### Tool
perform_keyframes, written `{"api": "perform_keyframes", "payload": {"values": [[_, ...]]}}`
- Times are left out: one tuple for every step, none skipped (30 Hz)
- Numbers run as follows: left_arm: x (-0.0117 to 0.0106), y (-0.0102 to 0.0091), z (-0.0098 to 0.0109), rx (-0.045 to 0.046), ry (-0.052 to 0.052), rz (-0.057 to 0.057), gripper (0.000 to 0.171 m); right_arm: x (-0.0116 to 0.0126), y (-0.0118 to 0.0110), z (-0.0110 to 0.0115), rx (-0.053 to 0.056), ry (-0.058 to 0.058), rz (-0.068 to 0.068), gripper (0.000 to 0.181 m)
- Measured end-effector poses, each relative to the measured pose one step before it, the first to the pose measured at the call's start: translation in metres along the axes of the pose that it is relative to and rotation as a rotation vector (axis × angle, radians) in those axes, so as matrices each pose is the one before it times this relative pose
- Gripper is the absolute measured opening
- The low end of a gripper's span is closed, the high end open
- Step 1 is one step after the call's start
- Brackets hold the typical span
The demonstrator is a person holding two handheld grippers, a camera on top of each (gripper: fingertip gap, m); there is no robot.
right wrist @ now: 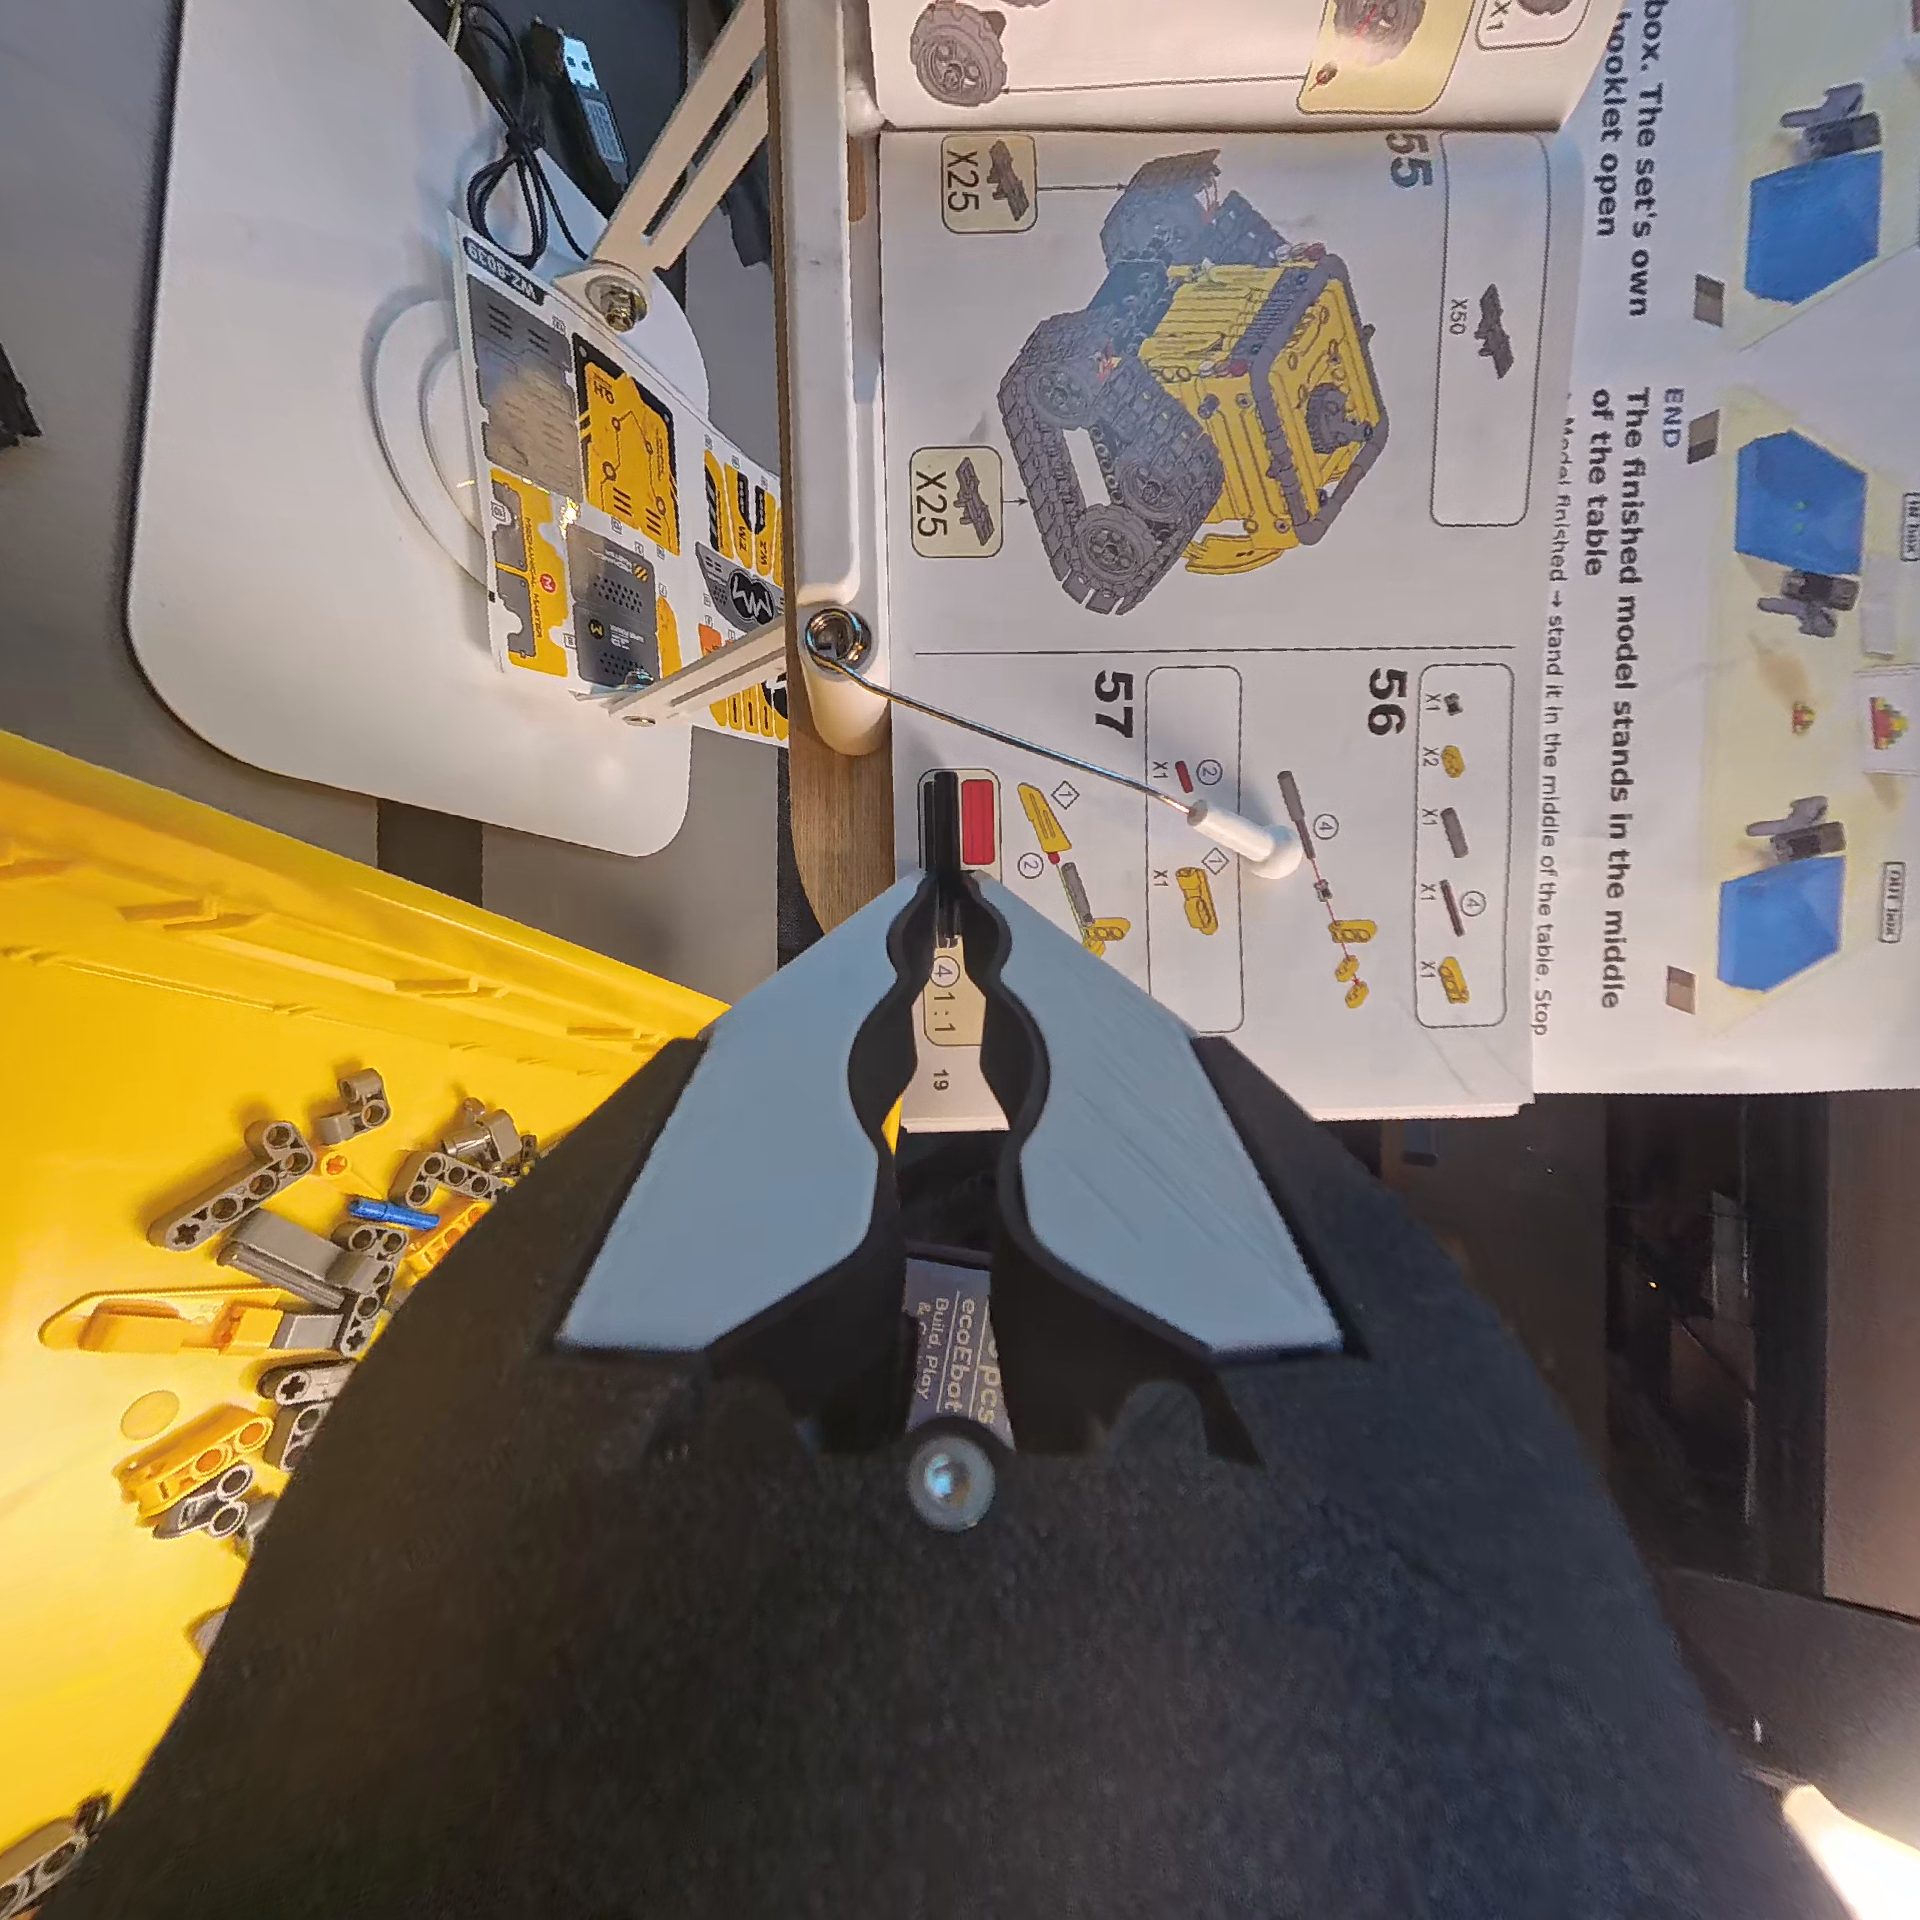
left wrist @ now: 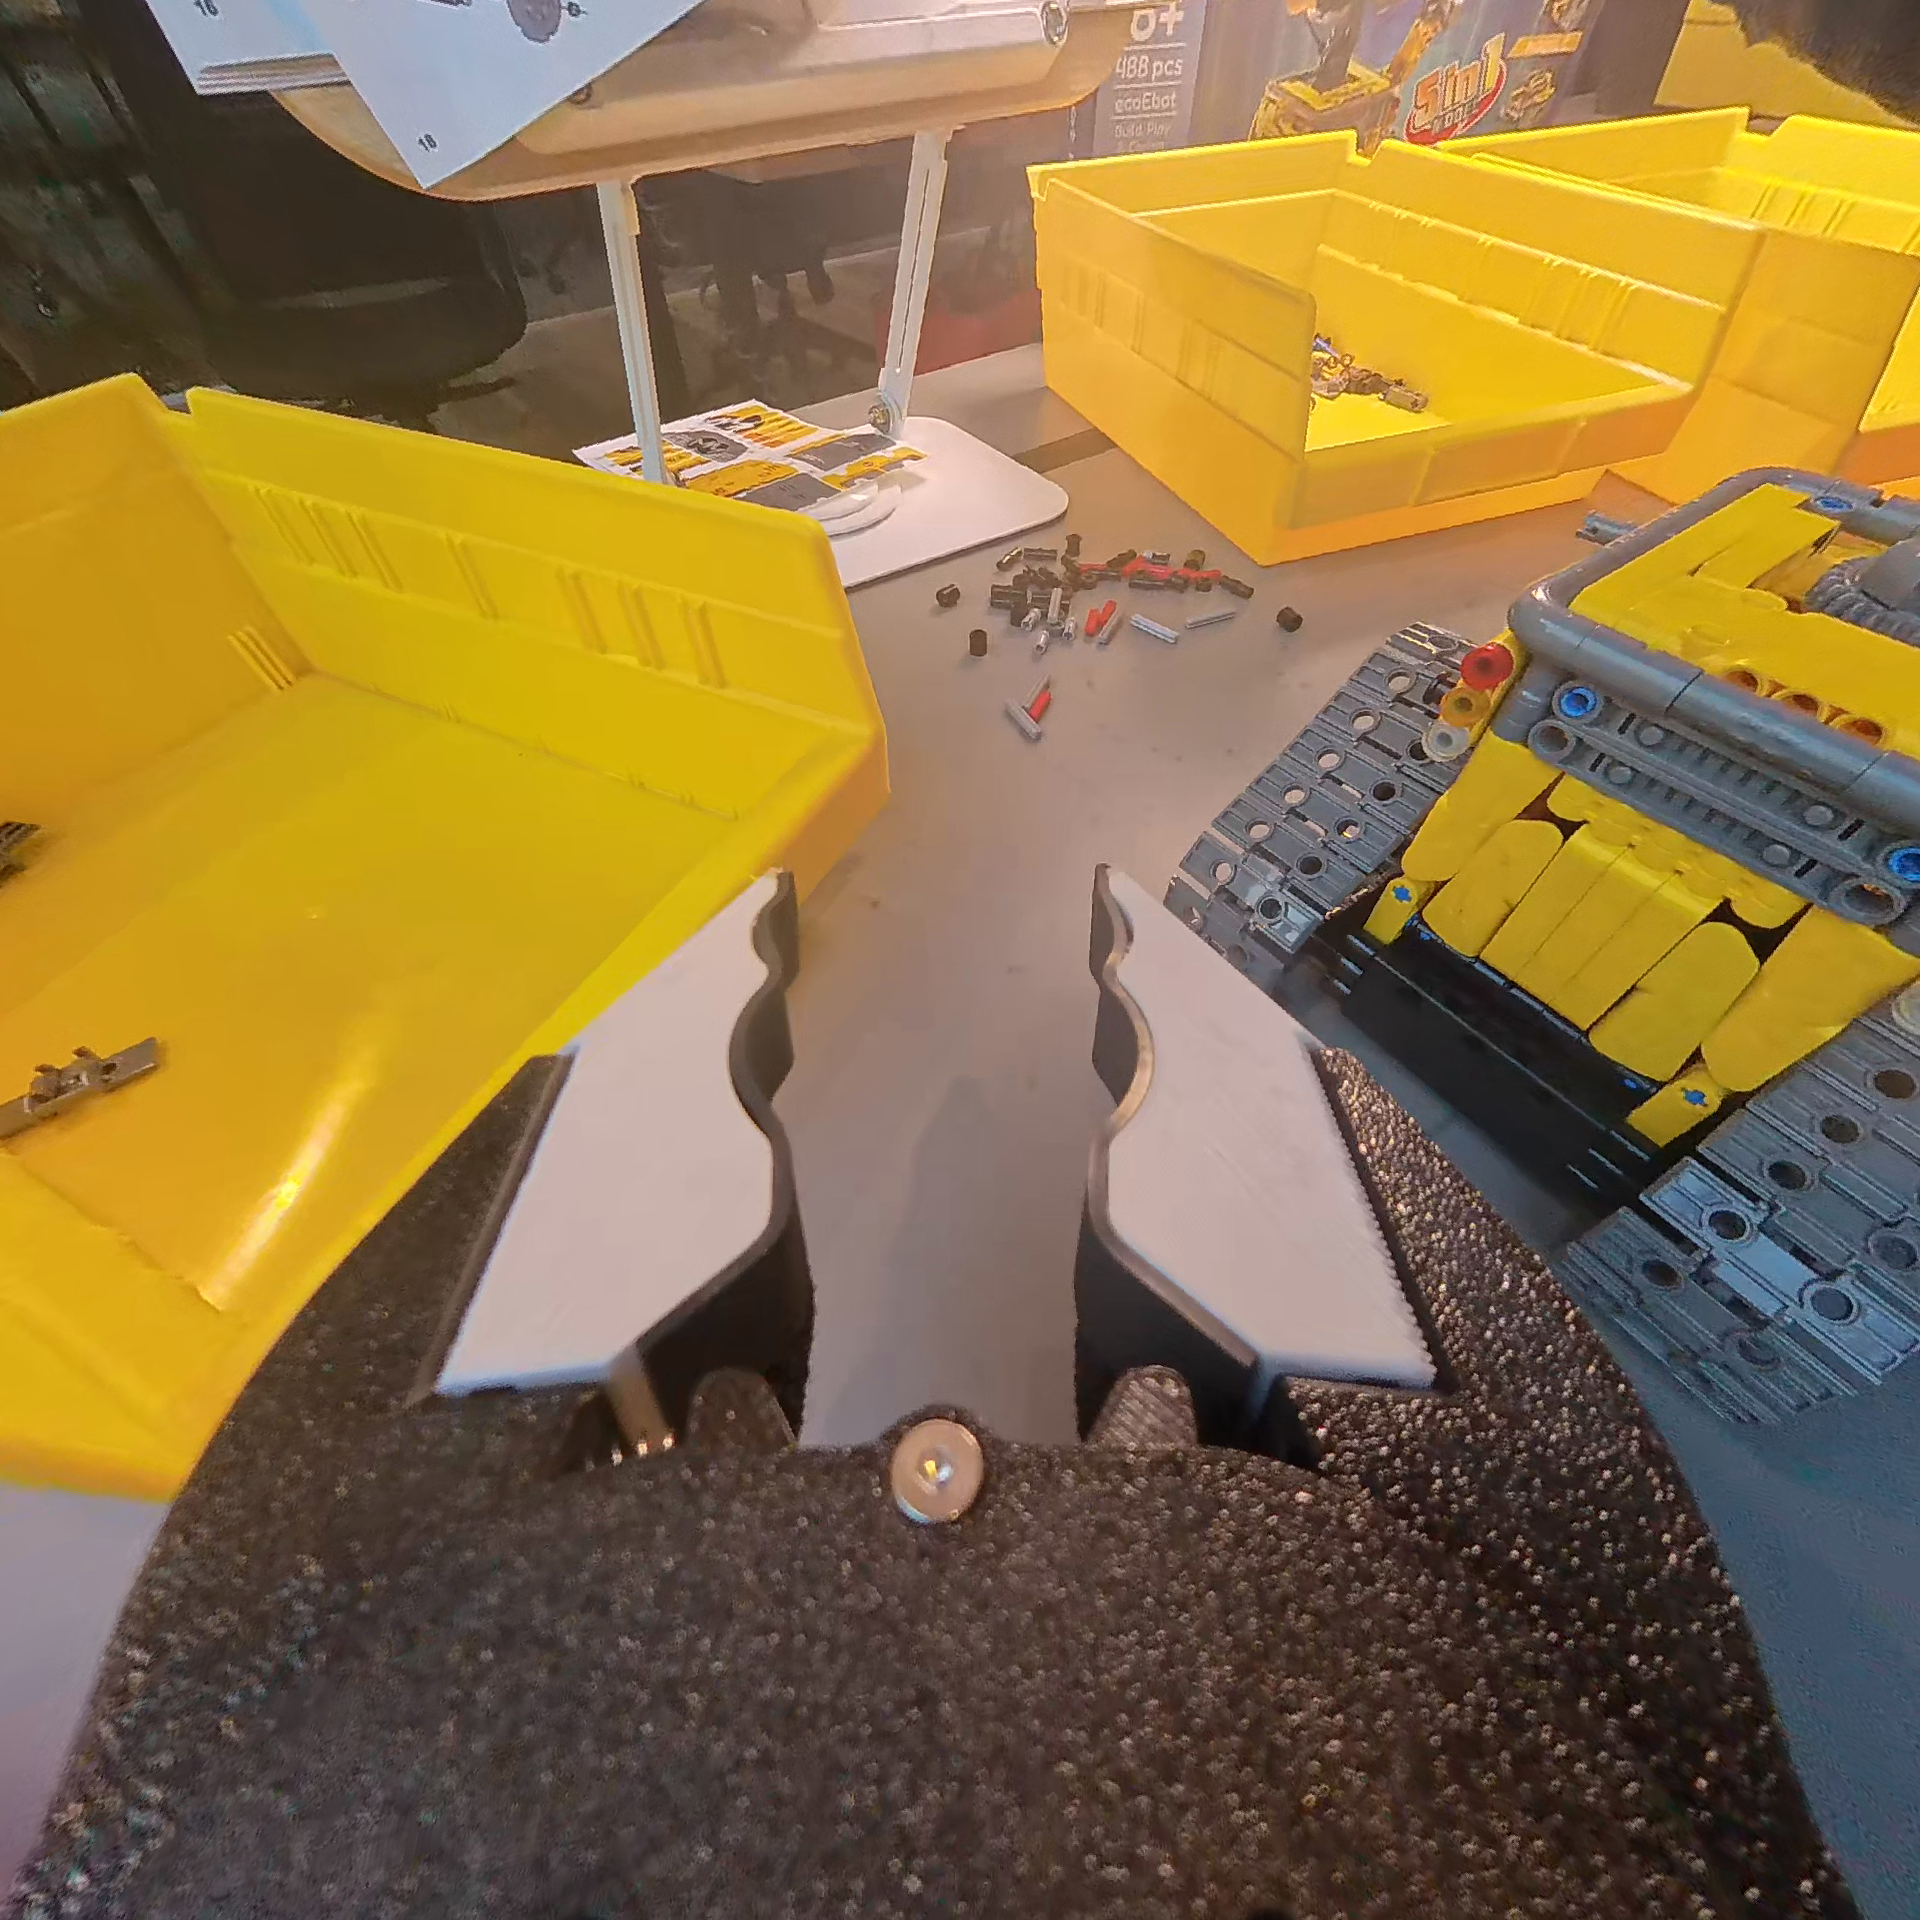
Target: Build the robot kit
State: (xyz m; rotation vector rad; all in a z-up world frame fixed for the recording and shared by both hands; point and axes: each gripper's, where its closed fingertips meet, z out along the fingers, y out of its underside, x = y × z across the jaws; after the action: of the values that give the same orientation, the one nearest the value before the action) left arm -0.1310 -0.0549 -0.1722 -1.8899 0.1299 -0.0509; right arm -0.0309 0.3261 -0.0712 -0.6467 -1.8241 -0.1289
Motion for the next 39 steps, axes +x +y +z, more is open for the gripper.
{"api": "perform_keyframes", "payload": {"values": [[0.00003,-0.00001,-0.00007,0.0003,0.0,-0.0004,0.055,-0.0002,-0.00013,-0.00001,-0.0014,-0.0029,-0.0052,0.004],[-0.00009,-0.00003,0.00001,0.00023,0.0,-0.0003,0.055,-0.00027,-0.00049,-0.00008,-0.0007,-0.0016,-0.003,0.004],[0.00002,-0.00001,0.00001,0.0001,0.0001,-0.0001,0.055,-0.00038,-0.00031,-0.00021,-0.0007,-0.0015,-0.0015,0.004],[-0.00001,0.00001,0.0,-0.00006,-0.0001,0.0,0.055,-0.0005,-0.00049,-0.00017,-0.0007,-0.001,-0.0007,0.004],[0.00002,0.00003,0.00007,-0.00041,0.0003,0.0002,0.055,-0.00067,-0.00048,-0.00038,-0.0007,-0.001,0.0007,0.004],[-0.00004,0.00015,0.00008,-0.00065,-0.0001,0.0003,0.055,-0.0007,-0.00071,-0.00038,-0.0002,-0.0001,0.0003,0.004],[0.00012,0.00004,-0.00001,-0.00035,0.0002,0.0002,0.055,-0.00052,-0.00011,-0.00043,0.0006,0.0004,0.0007,0.004],[0.00002,0.00001,-0.00001,-0.00009,0.0002,0.0002,0.055,-0.00058,-0.00002,-0.00017,-0.0003,-0.0003,0.0003,0.004],[0.00009,-0.00001,0.00001,0.0,-0.0001,0.0,0.055,-0.00055,-0.00046,-0.00025,-0.0007,-0.0005,0.0006,0.004],[-0.00009,0.00009,0.00011,-0.00012,0.0,-0.0003,0.055,-0.00063,-0.00065,0.00006,0.0003,-0.0008,-0.0007,0.004],[0.00001,0.0,0.0,-0.00002,-0.0001,-0.0003,0.055,-0.00041,-0.0002,-0.00005,0.0001,0.0001,-0.0027,0.004],[-0.0001,0.00001,-0.00009,0.0002,-0.0002,-0.0002,0.055,-0.00045,-0.0006,-0.00037,0.0,0.0003,0.0014,0.004],[-0.00001,-0.00001,0.00001,0.00008,-0.0001,-0.0001,0.055,-0.0005,-0.00018,-0.00007,0.0003,0.0001,0.0016,0.004],[-0.00007,-0.00001,0.0,0.00004,-0.0005,0.0,0.055,0.00011,0.00039,0.00056,0.0006,0.0007,-0.0003,0.004],[0.0001,0.0,0.00001,-0.00005,0.0,0.0001,0.055,-0.00044,-0.00058,-0.00021,-0.0007,0.0006,0.0011,0.004],[-0.00002,0.00004,0.00006,-0.00049,0.0,0.0002,0.055,-0.00018,-0.00048,-0.00003,-0.0011,0.0004,0.0,0.004],[-0.00002,0.00015,0.00008,-0.00062,0.0,0.0003,0.055,-0.00039,-0.00062,-0.00013,-0.0008,0.0003,0.0,0.004],[0.00011,0.00003,0.00007,-0.0005,0.0003,0.0003,0.055,-0.00034,-0.00066,-0.00011,-0.0007,-0.0005,0.0025,0.004],[-0.00002,0.00004,0.00006,-0.00053,0.0,0.0001,0.055,-0.00028,-0.00068,-0.0003,-0.0007,-0.0011,0.0039,0.004],[0.00001,0.00012,0.0001,-0.00041,0.0001,-0.0001,0.055,-0.00027,-0.00059,-0.00032,-0.0007,-0.0011,0.001,0.004],[0.00003,0.0,0.00008,-0.0002,0.0002,-0.0002,0.055,-0.00018,-0.00036,-0.00006,-0.0009,-0.0006,-0.0019,0.004],[-0.00009,-0.00001,0.0,0.0001,-0.0001,-0.0004,0.055,0.00001,-0.00024,0.00007,-0.002,0.0002,-0.0018,0.004],[0.00006,-0.00014,-0.00009,0.00055,0.0002,-0.0003,0.055,0.00002,-0.00019,0.00023,-0.0022,-0.0005,0.001,0.004],[-0.00014,-0.00007,-0.00013,0.00101,-0.0006,-0.0002,0.055,-0.00011,0.00004,0.00026,-0.0016,0.0001,0.0018,0.004],[0.00002,-0.00017,-0.00007,0.00079,0.0,-0.0002,0.055,0.00006,0.0005,-0.00017,-0.0013,0.0003,0.002,0.004],[0.00001,-0.00002,-0.00007,0.00035,-0.0001,-0.0002,0.055,0.00005,0.00017,-0.00004,-0.001,0.0012,0.0004,0.004],[-0.00002,0.00001,0.0,-0.00005,-0.0002,0.0,0.055,-0.00001,0.00008,-0.00018,-0.0008,0.0009,0.0012,0.004],[0.00002,-0.00001,0.00001,0.00001,-0.0004,0.0004,0.055,0.00003,-0.00005,-0.00004,-0.0013,0.0005,0.0032,0.004],[0.00006,-0.00004,0.00003,0.00025,0.0,0.0004,0.055,0.00009,0.0,-0.00065,-0.0015,0.0025,-0.0001,0.004],[0.0001,-0.00004,-0.00005,0.00046,0.0002,0.0005,0.055,0.00093,-0.00093,-0.00115,-0.0001,0.0069,-0.0013,0.004],[0.00018,-0.00016,-0.00015,0.00087,0.0007,0.0006,0.055,0.00077,-0.00301,-0.00271,0.0098,0.0039,0.0114,0.004],[0.00012,-0.00026,-0.00019,0.00184,0.0009,0.0006,0.055,0.00153,-0.00556,-0.00526,0.0144,0.0037,0.0233,0.004],[0.00021,-0.00048,-0.00038,0.00337,0.0005,0.0004,0.054,0.00205,-0.00751,-0.0075,0.0173,0.0109,0.0241,0.004],[0.00004,-0.00066,-0.00062,0.00468,-0.0003,0.0003,0.054,0.00175,-0.00742,-0.00918,0.0137,0.0157,0.0301,0.004],[-0.00002,-0.00089,-0.00075,0.00604,-0.0002,0.0002,0.054,0.00002,-0.01034,-0.01095,0.0126,0.0019,0.0534,0.004],[0.00011,-0.001,-0.00077,0.00693,0.0,0.0003,0.054,-0.00292,-0.01214,-0.01151,0.0138,-0.0101,0.0797,0.004],[0.00006,-0.00094,-0.00073,0.00628,0.0004,0.0002,0.054,-0.00777,-0.01179,-0.01212,0.001,-0.0281,0.1,0.004],[0.00018,-0.00073,-0.00059,0.005,0.0007,0.0003,0.054,-0.01551,-0.00988,-0.01205,-0.0123,-0.0556,0.1011,0.004],[0.00027,-0.00079,-0.00047,0.00428,0.0012,0.0009,0.054,-0.0207,-0.00594,-0.01113,-0.0219,-0.0612,0.0864,0.004]]}}
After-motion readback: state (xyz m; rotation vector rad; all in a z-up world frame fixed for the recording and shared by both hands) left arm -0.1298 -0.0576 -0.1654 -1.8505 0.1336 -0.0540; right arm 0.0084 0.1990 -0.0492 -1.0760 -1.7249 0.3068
